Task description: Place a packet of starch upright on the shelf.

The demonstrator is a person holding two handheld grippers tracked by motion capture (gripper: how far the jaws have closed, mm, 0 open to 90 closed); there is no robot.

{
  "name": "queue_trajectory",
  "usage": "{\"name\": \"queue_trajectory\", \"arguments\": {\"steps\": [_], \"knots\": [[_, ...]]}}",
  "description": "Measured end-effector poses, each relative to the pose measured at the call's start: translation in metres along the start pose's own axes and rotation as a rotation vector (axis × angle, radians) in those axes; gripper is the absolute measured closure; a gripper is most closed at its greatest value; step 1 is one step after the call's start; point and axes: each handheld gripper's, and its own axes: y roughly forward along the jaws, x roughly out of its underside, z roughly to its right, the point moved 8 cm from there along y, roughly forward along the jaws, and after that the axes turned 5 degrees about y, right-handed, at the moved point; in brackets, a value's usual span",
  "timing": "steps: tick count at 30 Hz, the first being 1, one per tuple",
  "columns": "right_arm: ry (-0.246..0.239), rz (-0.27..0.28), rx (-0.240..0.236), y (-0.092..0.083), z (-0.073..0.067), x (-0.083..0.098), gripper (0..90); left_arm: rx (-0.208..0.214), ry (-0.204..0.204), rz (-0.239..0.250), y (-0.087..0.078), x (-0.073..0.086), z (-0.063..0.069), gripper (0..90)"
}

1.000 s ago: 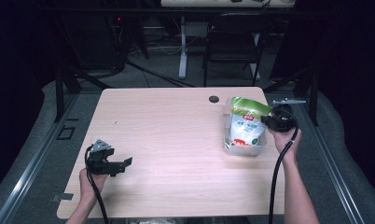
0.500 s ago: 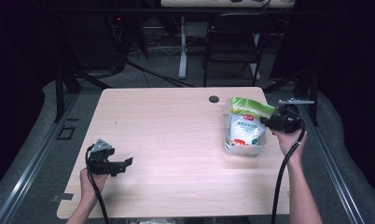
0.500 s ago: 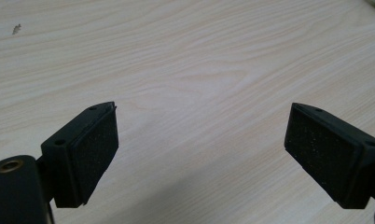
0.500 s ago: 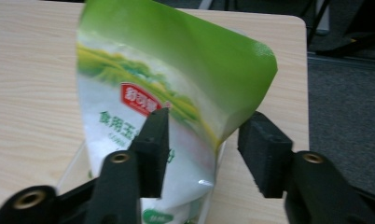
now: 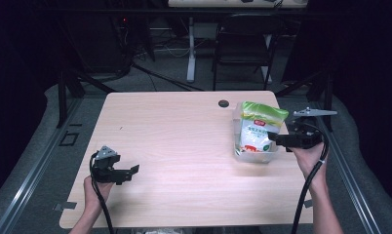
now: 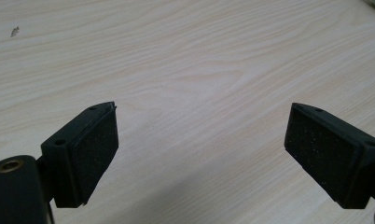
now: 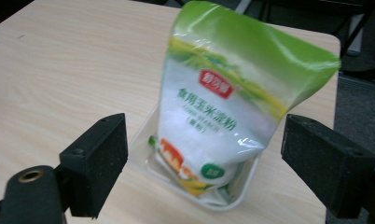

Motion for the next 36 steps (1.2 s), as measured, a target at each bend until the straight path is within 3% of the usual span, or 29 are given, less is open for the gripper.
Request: {"name": "queue_trajectory", "arguments": {"steps": [4, 7, 13, 20, 23, 30, 36], "knots": [[-0.043, -0.023, -0.019, -0.009, -0.015, 0.009, 10.7, 0.001, 0.003, -0.001, 0.000, 0.000, 0.001, 9.8], [-0.074, -0.059, -0.079, -0.013, -0.033, 0.021, 9.7, 0.012, 0.008, -0.008, 0.000, 0.000, 0.002, 9.8], [-0.113, -0.116, -0.105, -0.007, -0.049, 0.044, 8.4, 0.017, 0.020, -0.013, 0.001, 0.001, 0.004, 9.8], [-0.101, -0.164, -0.154, 0.003, -0.062, 0.072, 7.8, 0.017, 0.022, -0.020, 0.001, 0.001, 0.003, 9.7], [-0.099, -0.225, -0.193, 0.013, -0.070, 0.096, 7.8, 0.016, 0.019, -0.014, 0.000, 0.001, 0.003, 9.7], [-0.095, -0.280, -0.216, 0.027, -0.075, 0.126, 7.8, 0.018, 0.021, -0.018, 0.000, 0.001, 0.003, 9.8], [-0.067, -0.278, -0.210, 0.036, -0.061, 0.148, 8.6, 0.029, 0.024, -0.022, 0.001, 0.001, 0.004, 9.8]]}}
